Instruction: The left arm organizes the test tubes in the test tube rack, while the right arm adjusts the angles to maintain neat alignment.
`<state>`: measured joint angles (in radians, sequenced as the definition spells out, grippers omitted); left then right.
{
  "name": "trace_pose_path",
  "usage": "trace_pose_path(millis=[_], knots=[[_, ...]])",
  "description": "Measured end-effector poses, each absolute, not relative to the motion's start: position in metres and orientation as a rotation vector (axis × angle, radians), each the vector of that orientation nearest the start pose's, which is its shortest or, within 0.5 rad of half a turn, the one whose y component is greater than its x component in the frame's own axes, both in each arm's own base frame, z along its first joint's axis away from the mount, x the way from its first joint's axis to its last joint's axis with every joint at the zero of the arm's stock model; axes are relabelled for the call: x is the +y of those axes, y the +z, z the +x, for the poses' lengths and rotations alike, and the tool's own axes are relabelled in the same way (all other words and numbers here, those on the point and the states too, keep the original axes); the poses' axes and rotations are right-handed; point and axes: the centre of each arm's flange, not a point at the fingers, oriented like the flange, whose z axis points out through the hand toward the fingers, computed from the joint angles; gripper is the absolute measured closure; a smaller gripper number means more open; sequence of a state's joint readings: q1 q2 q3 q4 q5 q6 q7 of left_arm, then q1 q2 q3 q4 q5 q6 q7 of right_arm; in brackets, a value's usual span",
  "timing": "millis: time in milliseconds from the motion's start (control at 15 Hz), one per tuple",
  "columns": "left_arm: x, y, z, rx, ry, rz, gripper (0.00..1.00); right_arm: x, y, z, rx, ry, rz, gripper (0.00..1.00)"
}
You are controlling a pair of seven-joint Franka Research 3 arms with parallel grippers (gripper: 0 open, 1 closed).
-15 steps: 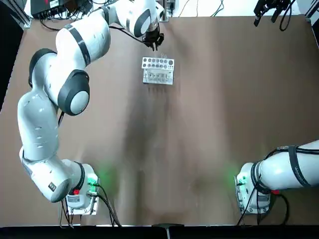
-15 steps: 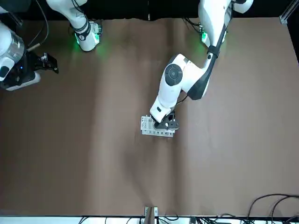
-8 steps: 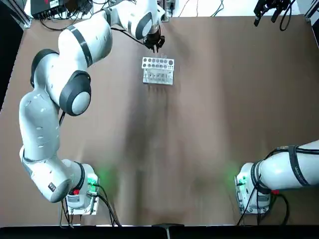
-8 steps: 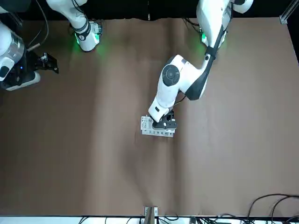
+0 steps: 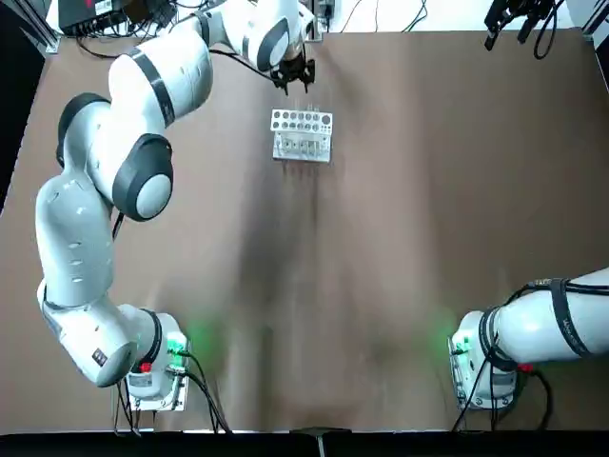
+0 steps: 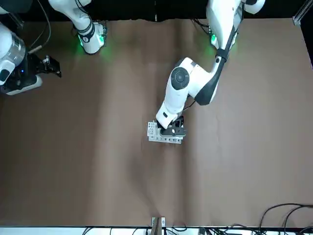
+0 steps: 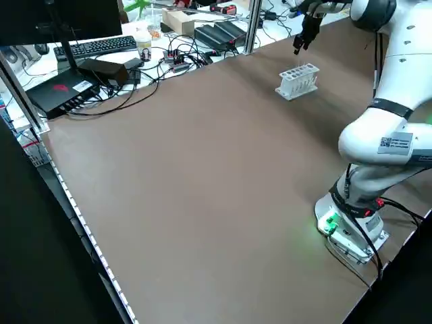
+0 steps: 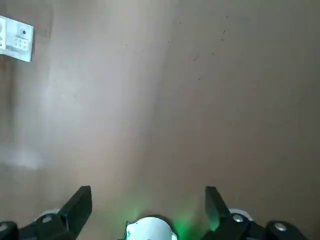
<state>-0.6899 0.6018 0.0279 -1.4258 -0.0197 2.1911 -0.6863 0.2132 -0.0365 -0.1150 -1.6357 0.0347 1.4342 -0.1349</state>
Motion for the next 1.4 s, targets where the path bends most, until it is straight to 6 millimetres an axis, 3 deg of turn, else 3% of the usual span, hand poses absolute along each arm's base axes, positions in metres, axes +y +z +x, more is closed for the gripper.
trace_pose_path(millis=[67, 200, 400, 600, 867, 1133, 1267, 1400], knots=[[-0.444, 0.381, 0.584, -0.073, -0.252, -3.250, 0.17, 0.055, 0.603, 0.524, -0.363, 0.255, -3.068, 0.00], [-0.417, 0.417, 0.595, -0.089, -0.283, -3.250, 0.00, 0.055, 0.603, 0.524, -0.363, 0.255, -3.068, 0.00], [-0.359, 0.479, 0.601, -0.034, -0.223, -3.216, 0.00, 0.054, 0.603, 0.524, -0.362, 0.256, -3.068, 0.00], [-0.301, 0.528, 0.598, 0.080, -0.151, -3.185, 0.00, 0.055, 0.603, 0.523, -0.363, 0.256, -3.068, 0.00], [-0.215, 0.575, 0.592, 0.241, -0.016, -3.189, 0.00, 0.055, 0.603, 0.523, -0.363, 0.257, -3.068, 0.00], [-0.100, 0.613, 0.585, 0.350, 0.059, -3.225, 0.00, 0.057, 0.602, 0.521, -0.373, 0.279, -3.065, 0.00], [-0.059, 0.626, 0.579, 0.348, 0.056, -3.229, 0.00, 0.076, 0.597, 0.517, -0.437, 0.317, -3.054, 0.00], [-0.038, 0.636, 0.575, 0.311, 0.035, -3.227, 0.00, 0.121, 0.582, 0.513, -0.567, 0.375, -3.038, 0.00]])
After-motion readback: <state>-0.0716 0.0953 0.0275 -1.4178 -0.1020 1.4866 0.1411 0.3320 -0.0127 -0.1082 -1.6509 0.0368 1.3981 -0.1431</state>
